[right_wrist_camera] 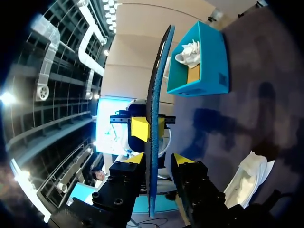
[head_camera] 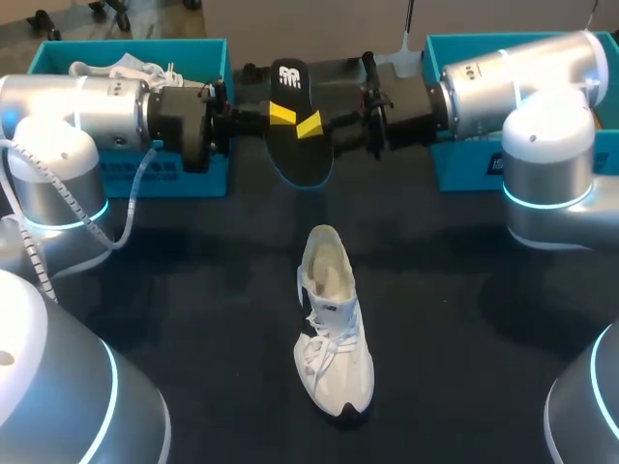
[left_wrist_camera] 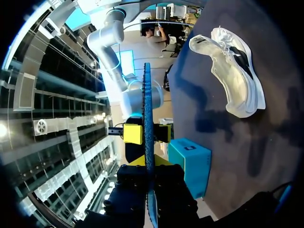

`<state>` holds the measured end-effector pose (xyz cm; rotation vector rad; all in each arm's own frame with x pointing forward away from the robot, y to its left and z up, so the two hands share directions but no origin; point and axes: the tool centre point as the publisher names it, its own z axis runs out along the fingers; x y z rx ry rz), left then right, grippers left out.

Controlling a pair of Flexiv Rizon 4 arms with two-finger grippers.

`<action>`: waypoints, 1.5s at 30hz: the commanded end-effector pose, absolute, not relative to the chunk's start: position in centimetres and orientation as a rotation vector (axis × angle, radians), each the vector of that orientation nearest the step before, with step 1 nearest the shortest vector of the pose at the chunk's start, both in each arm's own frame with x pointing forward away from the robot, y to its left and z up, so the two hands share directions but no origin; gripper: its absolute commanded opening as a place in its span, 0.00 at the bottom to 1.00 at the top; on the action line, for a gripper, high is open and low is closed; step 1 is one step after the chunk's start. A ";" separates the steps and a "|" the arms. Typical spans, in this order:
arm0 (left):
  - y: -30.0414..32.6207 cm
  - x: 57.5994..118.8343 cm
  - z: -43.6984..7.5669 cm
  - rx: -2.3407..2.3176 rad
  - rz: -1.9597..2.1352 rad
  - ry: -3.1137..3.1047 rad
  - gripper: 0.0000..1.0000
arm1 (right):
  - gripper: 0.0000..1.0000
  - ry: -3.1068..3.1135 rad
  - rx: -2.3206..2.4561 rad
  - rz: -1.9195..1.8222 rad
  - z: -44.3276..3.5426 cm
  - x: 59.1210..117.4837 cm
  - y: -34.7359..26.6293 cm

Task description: Take the shoe out of the shoebox, open the shoe tongue, remove and reinsert the insole, then place the shoe into the shoebox

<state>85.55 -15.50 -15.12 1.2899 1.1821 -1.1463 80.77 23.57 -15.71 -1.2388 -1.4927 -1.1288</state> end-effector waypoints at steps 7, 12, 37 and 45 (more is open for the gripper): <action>-15.6 85.6 -15.2 1.288 -1.145 1.179 0.00 | 0.31 -1.488 -1.250 -1.110 -15.6 80.8 23.8; -15.6 85.6 -15.2 1.288 -1.145 1.179 0.00 | 0.29 -1.488 -1.255 -1.101 -15.5 80.8 23.8; -13.9 84.4 -14.8 1.289 -1.148 1.248 1.00 | 0.00 -1.509 -1.228 -1.140 -15.7 80.7 23.4; -10.6 83.1 -15.3 1.212 -1.199 1.562 1.00 | 0.00 -1.586 -1.225 -1.201 -16.1 80.8 22.2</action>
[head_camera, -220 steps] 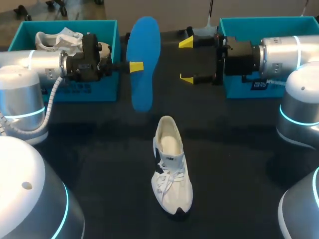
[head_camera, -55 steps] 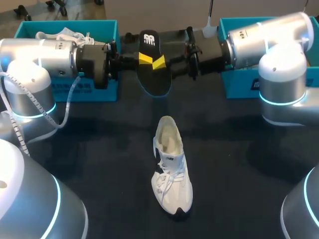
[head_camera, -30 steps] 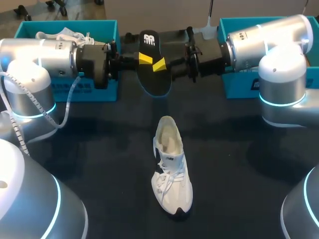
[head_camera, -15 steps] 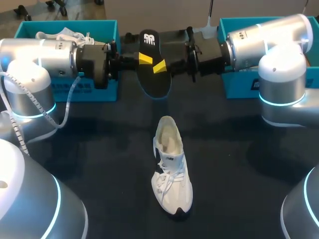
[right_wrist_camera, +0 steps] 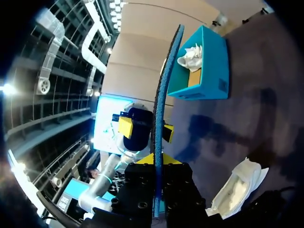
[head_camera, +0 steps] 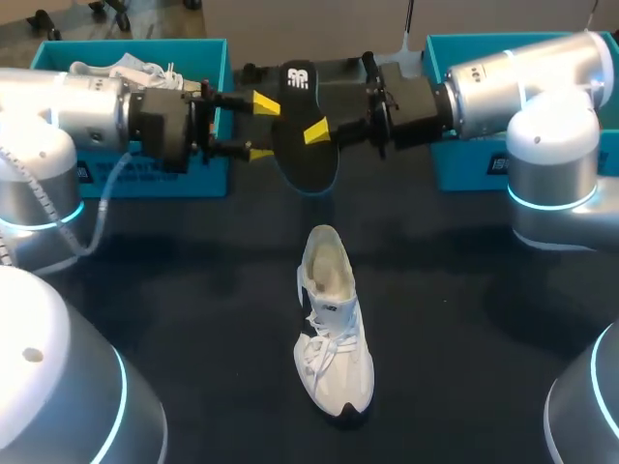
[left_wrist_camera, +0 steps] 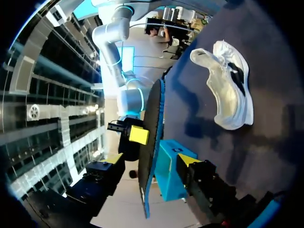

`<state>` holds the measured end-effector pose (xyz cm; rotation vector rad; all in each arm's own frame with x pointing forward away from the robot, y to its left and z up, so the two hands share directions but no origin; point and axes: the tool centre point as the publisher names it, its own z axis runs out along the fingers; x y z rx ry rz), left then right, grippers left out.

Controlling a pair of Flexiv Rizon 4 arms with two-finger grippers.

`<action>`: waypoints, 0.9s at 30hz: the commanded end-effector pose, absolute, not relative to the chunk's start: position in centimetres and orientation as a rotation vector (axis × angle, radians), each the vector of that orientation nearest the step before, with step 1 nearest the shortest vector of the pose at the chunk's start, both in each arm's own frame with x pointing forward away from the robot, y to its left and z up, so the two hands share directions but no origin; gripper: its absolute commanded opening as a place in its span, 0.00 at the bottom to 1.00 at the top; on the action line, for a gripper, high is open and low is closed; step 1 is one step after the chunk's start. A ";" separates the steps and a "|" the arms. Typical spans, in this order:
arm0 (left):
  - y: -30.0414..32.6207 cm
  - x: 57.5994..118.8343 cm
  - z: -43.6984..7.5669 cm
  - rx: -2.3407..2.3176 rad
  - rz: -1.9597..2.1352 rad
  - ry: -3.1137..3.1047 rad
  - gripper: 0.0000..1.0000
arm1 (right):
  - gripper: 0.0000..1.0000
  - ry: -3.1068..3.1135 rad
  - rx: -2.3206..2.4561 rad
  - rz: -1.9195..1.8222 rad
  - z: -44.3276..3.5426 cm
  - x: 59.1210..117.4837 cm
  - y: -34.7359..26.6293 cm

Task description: Take the shoe out of the shoebox, open the shoe tongue, remove and reinsert the insole, then place the shoe into the shoebox

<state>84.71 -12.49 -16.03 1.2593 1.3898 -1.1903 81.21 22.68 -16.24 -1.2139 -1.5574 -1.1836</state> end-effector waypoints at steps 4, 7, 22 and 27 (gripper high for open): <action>-9.8 82.4 -16.1 1.275 -1.062 1.675 1.00 | 0.00 -1.603 -1.260 -1.200 -16.2 81.0 22.0; -9.8 82.4 -16.1 1.275 -1.062 1.675 1.00 | 0.00 -1.574 -1.324 -1.169 -16.2 81.1 21.8; -8.8 80.5 -17.1 1.151 -1.184 1.922 1.00 | 0.00 -1.694 -1.266 -1.203 -17.1 79.8 20.5; -8.2 79.7 -17.0 1.007 -1.348 2.121 1.00 | 0.00 -1.766 -1.189 -1.252 -17.7 79.9 19.9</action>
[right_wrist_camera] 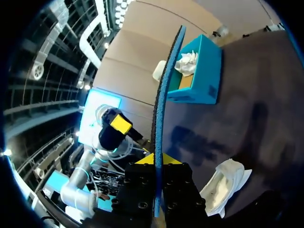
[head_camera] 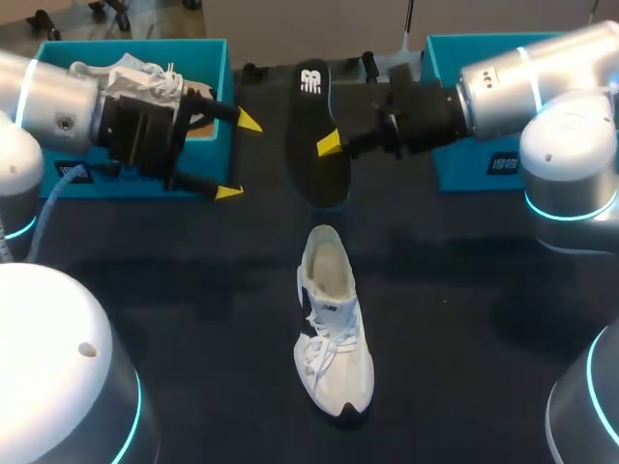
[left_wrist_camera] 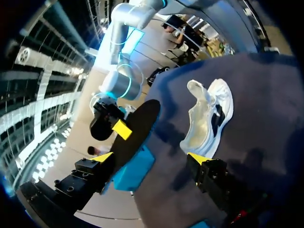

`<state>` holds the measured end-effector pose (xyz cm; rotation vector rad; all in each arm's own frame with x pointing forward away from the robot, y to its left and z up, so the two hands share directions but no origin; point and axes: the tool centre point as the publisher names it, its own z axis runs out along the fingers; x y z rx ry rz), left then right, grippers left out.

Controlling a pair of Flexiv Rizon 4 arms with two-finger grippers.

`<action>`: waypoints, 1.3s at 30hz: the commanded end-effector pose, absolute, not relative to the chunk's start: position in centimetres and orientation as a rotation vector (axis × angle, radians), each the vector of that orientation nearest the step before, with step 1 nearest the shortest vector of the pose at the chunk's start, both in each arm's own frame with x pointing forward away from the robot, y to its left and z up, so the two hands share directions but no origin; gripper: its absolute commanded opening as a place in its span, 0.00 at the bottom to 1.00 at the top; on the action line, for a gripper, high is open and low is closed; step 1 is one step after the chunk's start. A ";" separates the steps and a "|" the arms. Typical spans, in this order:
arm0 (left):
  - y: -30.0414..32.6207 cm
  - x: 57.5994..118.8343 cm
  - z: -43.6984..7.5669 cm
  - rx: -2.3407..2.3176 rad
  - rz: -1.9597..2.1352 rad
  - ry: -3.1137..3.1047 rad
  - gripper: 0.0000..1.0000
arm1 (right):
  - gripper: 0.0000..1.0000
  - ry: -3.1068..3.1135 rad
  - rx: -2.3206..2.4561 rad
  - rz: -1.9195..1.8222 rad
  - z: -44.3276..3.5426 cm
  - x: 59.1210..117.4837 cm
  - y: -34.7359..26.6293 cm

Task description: Take the shoe out of the shoebox, open the shoe tongue, remove and reinsert the insole, then place the shoe into the shoebox

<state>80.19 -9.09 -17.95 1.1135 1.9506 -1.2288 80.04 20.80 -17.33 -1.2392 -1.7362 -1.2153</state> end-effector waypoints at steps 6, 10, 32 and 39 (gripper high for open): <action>-8.0 79.9 -17.0 0.938 -1.368 2.195 1.00 | 0.00 -1.836 -1.109 -1.319 -18.4 79.9 19.5; -8.0 79.9 -17.0 0.938 -1.368 2.195 1.00 | 0.00 -1.836 -1.109 -1.319 -18.4 79.9 19.5; -9.1 76.1 -22.6 0.583 -1.091 2.581 1.00 | 0.00 -1.875 -1.091 -1.486 -19.9 80.5 18.0; -9.1 76.1 -22.6 0.583 -1.091 2.581 1.00 | 0.00 -1.870 -1.076 -1.501 -20.1 80.4 18.1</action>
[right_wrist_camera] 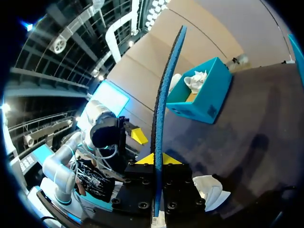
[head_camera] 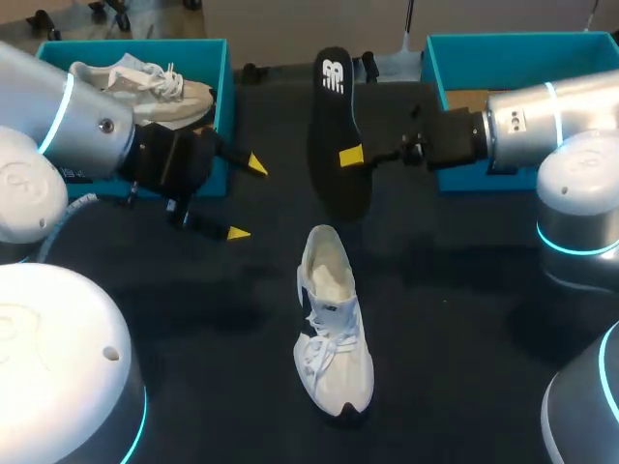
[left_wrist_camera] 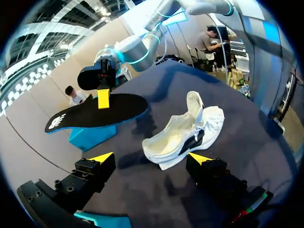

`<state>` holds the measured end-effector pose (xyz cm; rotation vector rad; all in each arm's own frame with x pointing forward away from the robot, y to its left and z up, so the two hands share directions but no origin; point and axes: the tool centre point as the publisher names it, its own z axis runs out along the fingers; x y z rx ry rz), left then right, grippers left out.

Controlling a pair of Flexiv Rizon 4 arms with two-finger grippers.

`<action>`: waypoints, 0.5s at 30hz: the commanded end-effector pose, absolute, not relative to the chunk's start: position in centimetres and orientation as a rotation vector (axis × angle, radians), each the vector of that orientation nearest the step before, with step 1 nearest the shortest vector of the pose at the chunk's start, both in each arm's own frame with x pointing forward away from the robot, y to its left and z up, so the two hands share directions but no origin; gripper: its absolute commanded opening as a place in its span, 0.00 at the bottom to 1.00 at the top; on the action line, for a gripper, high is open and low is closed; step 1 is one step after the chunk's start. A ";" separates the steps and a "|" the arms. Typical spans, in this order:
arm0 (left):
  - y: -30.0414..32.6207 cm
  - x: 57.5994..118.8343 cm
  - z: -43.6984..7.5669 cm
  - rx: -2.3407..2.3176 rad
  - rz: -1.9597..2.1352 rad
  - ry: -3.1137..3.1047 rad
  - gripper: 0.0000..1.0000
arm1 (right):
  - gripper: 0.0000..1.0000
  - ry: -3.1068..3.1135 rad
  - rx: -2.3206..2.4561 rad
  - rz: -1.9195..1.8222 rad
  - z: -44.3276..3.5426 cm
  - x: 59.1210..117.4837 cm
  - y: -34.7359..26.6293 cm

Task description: Take the shoe out of the shoebox, open the shoe tongue, remove and reinsert the insole, then place the shoe into the shoebox

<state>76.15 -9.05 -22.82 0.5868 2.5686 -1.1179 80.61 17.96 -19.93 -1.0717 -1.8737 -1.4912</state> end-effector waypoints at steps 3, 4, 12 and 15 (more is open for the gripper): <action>-9.1 76.1 -22.6 0.583 -1.091 2.581 1.00 | 0.00 -1.870 -1.076 -1.501 -20.1 80.4 18.1; -9.1 76.1 -22.6 0.583 -1.091 2.581 1.00 | 0.00 -1.870 -1.076 -1.501 -20.1 80.4 18.1; -10.0 75.8 -25.1 0.272 -0.979 2.848 1.00 | 0.00 -1.876 -1.034 -1.582 -21.3 80.8 18.0; -10.0 75.1 -25.7 0.174 -0.943 2.913 1.00 | 0.00 -1.899 -1.007 -1.610 -21.9 81.0 18.4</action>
